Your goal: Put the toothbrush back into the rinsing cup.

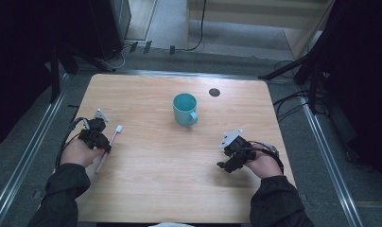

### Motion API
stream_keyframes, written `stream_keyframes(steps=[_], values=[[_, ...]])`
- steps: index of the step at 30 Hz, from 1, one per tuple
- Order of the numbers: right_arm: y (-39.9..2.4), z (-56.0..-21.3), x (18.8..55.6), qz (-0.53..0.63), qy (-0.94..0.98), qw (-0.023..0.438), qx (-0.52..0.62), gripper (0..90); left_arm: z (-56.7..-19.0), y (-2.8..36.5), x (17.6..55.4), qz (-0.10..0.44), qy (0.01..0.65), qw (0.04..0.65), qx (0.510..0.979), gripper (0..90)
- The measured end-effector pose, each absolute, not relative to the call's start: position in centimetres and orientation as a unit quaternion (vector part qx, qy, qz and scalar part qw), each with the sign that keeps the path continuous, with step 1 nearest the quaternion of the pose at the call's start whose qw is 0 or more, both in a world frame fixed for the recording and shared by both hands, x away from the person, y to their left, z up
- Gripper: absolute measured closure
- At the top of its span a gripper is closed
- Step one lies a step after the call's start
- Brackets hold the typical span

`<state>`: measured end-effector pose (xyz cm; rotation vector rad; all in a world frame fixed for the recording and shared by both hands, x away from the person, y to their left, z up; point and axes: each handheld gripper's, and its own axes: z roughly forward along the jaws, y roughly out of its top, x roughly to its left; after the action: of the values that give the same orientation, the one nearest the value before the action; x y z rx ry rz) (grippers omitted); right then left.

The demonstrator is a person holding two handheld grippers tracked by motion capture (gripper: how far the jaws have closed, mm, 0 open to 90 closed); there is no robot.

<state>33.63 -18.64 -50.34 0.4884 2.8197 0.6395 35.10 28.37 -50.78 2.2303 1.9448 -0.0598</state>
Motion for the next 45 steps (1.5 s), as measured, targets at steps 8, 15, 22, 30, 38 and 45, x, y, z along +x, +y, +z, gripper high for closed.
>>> stream_keyframes(steps=[8,15,22,30,38,45], values=[[-18.6,-50.3,33.6,0.217,0.956,0.105,0.165,20.3,-50.8,28.5,35.1,-0.027,0.655,0.096,0.749,83.5],[-18.7,-50.3,33.6,0.218,0.956,0.104,0.164,20.3,-50.8,28.4,35.1,-0.030,0.652,0.104,0.750,83.8],[-18.7,-50.4,33.7,0.218,0.956,0.105,0.164,20.3,-49.8,28.3,35.0,-0.028,0.642,0.121,0.757,83.8],[-18.7,-50.4,33.7,0.218,0.956,0.104,0.164,20.3,-48.8,28.3,34.7,-0.026,0.628,0.156,0.762,83.8],[-18.7,-50.4,33.7,0.218,0.956,0.104,0.164,20.4,-47.4,28.5,34.4,-0.005,0.613,0.211,0.762,83.8],[-18.7,-50.3,33.7,0.219,0.956,0.105,0.163,20.3,-46.9,28.3,34.2,0.008,0.605,0.236,0.760,83.8]])
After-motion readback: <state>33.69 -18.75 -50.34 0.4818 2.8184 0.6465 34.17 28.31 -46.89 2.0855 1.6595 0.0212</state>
